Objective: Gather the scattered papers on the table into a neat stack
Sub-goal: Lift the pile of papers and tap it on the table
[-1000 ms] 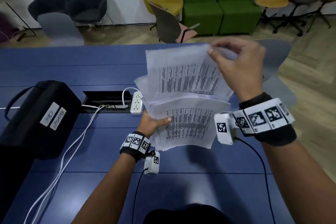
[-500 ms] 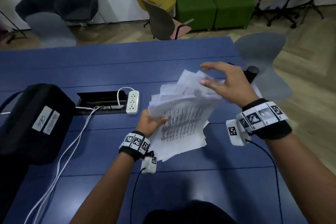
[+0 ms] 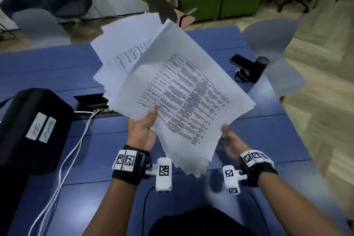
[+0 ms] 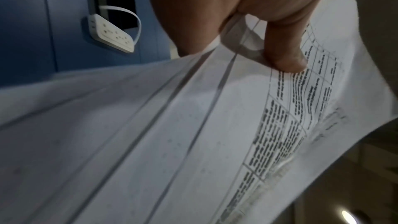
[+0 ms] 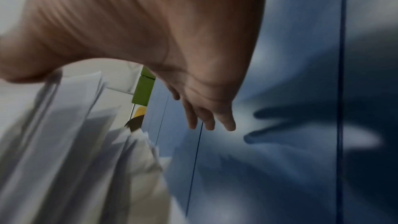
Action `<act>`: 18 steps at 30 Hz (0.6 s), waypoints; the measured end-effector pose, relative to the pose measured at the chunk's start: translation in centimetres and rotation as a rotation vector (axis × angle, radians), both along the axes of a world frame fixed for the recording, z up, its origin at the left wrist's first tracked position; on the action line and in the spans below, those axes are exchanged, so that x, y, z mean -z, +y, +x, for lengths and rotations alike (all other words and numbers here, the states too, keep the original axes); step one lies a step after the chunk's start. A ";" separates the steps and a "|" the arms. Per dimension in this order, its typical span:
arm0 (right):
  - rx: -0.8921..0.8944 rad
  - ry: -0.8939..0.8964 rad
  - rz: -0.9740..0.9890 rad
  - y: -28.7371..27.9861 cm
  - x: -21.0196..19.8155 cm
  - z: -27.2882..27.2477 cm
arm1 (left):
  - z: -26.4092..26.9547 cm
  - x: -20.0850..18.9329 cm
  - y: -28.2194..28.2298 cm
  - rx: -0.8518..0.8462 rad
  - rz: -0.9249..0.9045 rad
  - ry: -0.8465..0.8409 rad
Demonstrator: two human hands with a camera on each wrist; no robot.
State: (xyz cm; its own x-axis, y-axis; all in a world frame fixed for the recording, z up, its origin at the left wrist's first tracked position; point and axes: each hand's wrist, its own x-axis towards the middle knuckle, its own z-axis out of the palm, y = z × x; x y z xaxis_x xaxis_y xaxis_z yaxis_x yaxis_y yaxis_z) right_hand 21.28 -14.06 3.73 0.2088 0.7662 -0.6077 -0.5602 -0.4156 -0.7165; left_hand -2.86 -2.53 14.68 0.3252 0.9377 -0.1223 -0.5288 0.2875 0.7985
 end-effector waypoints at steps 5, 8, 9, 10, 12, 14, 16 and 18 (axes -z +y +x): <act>-0.041 0.541 0.201 1.1 -1.4 -4.6 | 1.1 -3.7 -1.8 0.069 0.095 -0.038; -0.025 0.545 0.288 1.3 -1.6 -5.5 | 1.0 -4.5 -1.8 0.078 0.114 -0.060; -0.014 0.528 0.310 1.4 -2.0 -5.5 | 0.9 -4.6 -1.6 0.070 0.111 -0.057; -0.009 0.528 0.323 1.3 -2.4 -5.6 | 0.7 -4.5 -1.2 0.064 0.108 -0.045; 0.051 0.528 0.339 1.1 -3.2 -4.6 | 0.5 -4.4 -0.7 0.063 0.090 -0.001; 0.146 0.375 0.355 1.3 -3.8 -2.0 | -0.3 -4.4 -0.2 0.017 0.056 0.089; 0.255 0.105 0.353 1.4 -4.9 1.5 | -1.8 -3.8 0.7 -0.009 0.018 0.138; 0.305 -0.126 0.359 1.4 -7.2 4.7 | -3.9 -2.3 1.6 0.048 -0.083 0.037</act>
State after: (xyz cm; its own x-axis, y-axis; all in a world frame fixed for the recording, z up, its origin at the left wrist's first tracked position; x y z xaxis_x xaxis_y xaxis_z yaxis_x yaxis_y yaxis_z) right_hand 25.95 -12.64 10.89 0.5117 0.8151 -0.2717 -0.5177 0.0401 -0.8546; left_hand -6.75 -0.93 16.99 0.3635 0.9072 -0.2117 -0.4830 0.3778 0.7899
